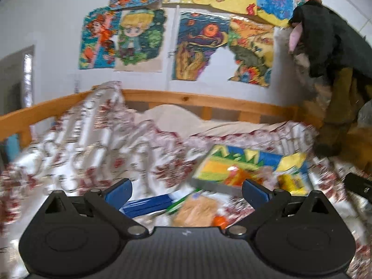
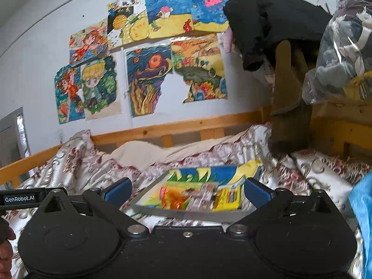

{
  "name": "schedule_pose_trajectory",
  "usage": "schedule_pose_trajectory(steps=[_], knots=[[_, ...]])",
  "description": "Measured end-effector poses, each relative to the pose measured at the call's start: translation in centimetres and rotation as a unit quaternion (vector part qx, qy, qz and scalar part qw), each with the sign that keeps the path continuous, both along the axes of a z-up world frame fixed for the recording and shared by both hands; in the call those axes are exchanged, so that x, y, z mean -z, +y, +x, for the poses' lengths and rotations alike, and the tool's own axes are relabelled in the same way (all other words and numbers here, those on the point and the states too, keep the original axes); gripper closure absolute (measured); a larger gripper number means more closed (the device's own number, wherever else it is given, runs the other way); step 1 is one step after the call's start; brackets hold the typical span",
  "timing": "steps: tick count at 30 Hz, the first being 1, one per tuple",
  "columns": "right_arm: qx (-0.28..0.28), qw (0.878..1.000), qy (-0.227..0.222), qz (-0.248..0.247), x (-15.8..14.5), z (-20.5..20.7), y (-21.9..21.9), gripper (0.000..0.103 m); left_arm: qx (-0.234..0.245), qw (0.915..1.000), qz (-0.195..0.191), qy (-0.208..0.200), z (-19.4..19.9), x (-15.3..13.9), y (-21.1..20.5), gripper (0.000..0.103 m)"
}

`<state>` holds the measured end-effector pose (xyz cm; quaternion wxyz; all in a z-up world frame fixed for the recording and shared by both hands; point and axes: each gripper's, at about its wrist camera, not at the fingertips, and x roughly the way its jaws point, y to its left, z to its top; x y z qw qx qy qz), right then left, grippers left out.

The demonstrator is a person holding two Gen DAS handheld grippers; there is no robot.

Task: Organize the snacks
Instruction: 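Lift both open tools back from the tray, then move left tool to the blue packet while right tool approaches the orange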

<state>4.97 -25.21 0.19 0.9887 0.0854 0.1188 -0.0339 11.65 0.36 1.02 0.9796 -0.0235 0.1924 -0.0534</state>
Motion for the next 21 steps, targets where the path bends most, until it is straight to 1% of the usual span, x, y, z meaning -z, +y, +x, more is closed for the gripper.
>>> schedule_pose_trajectory(steps=[2,5,7,10,15,19,21], knots=[[-0.006,1.0,0.005,-0.002,0.2,-0.6,0.6,0.001,-0.018,0.9997,0.011,0.01,-1.1,0.4,0.8,0.0],[-0.011,1.0,0.007,-0.007,0.2,-1.4,1.2,0.001,-0.027,0.9988,0.032,0.027,-2.3,0.6,1.3,0.0],[-0.014,1.0,0.008,-0.008,0.2,-1.7,1.5,0.001,-0.033,0.998,0.049,0.022,-3.4,0.6,1.3,0.0],[-0.019,1.0,0.016,-0.004,0.3,-2.0,1.7,0.001,-0.033,0.9975,0.061,0.011,-4.6,0.4,1.0,0.0],[-0.036,0.999,0.035,-0.003,0.7,-2.4,2.2,0.001,-0.03,0.9956,0.088,0.01,-6.0,0.6,0.3,0.0],[-0.061,0.996,0.067,-0.018,1.3,-2.3,3.2,0.001,-0.035,0.9947,0.095,0.015,-6.6,0.7,0.1,0.0],[-0.072,0.994,0.076,-0.028,1.5,-2.2,3.7,0.001,-0.035,0.9946,0.097,0.016,-6.8,0.7,0.0,0.0]])
